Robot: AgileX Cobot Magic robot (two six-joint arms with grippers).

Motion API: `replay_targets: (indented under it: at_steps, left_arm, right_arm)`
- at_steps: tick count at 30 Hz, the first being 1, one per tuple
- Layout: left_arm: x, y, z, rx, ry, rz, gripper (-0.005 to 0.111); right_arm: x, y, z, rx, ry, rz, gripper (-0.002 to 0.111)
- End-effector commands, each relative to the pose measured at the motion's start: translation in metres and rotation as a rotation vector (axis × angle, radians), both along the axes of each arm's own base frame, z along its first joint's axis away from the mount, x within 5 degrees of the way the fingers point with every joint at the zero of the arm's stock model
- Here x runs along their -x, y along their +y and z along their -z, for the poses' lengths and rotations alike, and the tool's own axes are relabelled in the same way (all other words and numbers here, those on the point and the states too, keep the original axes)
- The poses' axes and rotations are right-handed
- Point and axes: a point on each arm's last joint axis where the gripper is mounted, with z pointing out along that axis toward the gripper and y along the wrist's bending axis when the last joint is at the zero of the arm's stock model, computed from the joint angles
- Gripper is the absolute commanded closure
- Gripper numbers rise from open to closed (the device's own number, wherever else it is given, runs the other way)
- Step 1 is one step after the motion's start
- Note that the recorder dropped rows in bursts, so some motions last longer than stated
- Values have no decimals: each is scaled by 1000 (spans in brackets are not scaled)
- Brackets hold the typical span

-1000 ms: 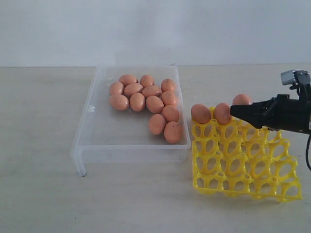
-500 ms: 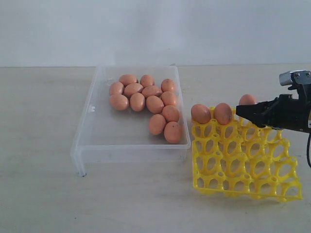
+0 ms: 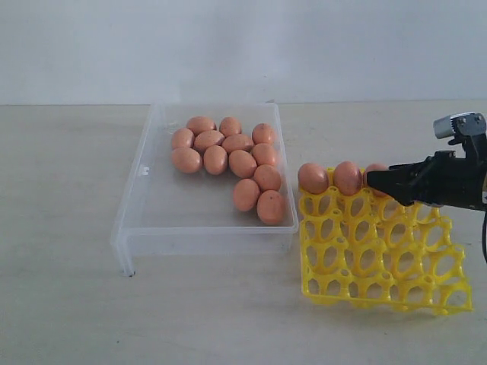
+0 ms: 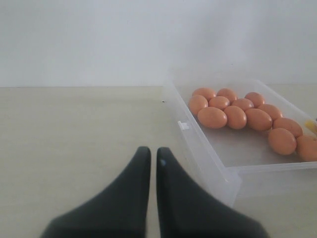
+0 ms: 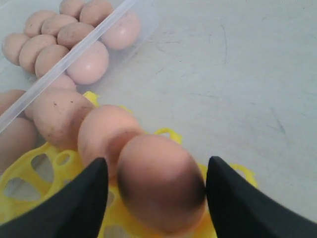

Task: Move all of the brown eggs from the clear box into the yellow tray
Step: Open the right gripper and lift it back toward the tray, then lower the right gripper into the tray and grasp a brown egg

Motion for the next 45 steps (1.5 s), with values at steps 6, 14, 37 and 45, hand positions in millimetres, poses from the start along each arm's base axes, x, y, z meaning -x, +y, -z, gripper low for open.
replay_targets:
  at_steps: [6, 14, 37, 45]
  left_arm:
    - [0, 0, 1, 0, 1, -3, 103]
    - [0, 0, 1, 0, 1, -3, 103]
    - [0, 0, 1, 0, 1, -3, 103]
    - [0, 0, 1, 0, 1, -3, 103]
  right_arm:
    - [-7, -2, -10, -94, -73, 77, 55]
    - [-11, -1, -37, -242, -241, 90, 56]
    - [5, 181, -173, 115, -5, -80, 108]
    - [-3, 202, -209, 518, -357, 71, 109]
